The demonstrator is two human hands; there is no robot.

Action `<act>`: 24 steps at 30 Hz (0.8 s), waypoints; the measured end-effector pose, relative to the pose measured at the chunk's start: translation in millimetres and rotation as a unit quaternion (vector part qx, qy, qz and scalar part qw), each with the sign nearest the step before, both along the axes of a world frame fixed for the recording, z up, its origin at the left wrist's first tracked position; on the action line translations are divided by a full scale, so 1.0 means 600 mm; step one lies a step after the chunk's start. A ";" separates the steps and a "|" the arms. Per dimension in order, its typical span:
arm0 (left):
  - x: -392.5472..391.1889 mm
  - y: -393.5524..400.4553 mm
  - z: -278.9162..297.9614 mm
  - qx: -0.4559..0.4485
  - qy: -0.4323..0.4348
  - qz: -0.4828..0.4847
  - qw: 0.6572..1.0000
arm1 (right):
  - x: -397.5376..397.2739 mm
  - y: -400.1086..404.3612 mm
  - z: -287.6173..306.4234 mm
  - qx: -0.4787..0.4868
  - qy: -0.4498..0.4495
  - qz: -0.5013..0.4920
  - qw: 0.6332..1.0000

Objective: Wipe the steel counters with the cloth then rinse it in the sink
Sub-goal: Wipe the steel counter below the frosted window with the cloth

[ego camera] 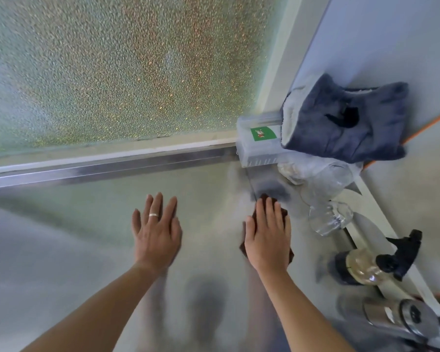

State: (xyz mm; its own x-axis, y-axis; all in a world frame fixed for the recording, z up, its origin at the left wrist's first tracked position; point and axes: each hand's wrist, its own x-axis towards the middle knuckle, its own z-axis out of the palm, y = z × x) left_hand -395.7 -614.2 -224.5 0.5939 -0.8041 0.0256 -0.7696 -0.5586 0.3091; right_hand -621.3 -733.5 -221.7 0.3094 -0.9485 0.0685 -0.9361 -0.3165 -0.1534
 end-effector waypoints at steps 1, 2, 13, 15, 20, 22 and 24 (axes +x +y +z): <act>0.001 -0.003 -0.002 0.003 0.000 -0.001 1.000 | 0.008 -0.015 0.002 -0.001 -0.002 -0.015 1.000; 0.001 -0.005 -0.003 0.005 -0.002 -0.001 1.000 | 0.017 -0.030 0.002 -0.002 -0.002 -0.024 1.000; -0.001 -0.007 -0.004 0.008 0.003 -0.001 1.000 | 0.129 -0.140 -0.004 -0.002 -0.010 0.002 1.000; 0.000 -0.009 -0.004 0.013 0.002 -0.001 1.000 | 0.143 -0.140 -0.004 -0.008 -0.008 0.001 1.000; 0.000 -0.012 -0.004 0.012 -0.002 -0.002 1.000 | 0.170 -0.129 0.000 -0.011 -0.008 0.026 1.000; 0.000 -0.013 -0.004 0.010 -0.001 -0.001 1.000 | 0.179 -0.121 -0.001 -0.007 -0.016 0.054 0.998; 0.000 -0.014 -0.003 0.009 0.003 0.000 1.000 | 0.193 -0.105 -0.003 0.001 -0.023 0.107 0.994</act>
State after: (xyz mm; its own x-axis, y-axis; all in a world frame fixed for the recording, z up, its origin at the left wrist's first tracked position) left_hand -395.8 -622.3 -226.2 0.5948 -0.8039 0.0081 -0.7676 -0.5649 0.3029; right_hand -505.6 -796.6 -223.7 0.5002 -0.8616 0.0862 -0.8397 -0.5070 -0.1948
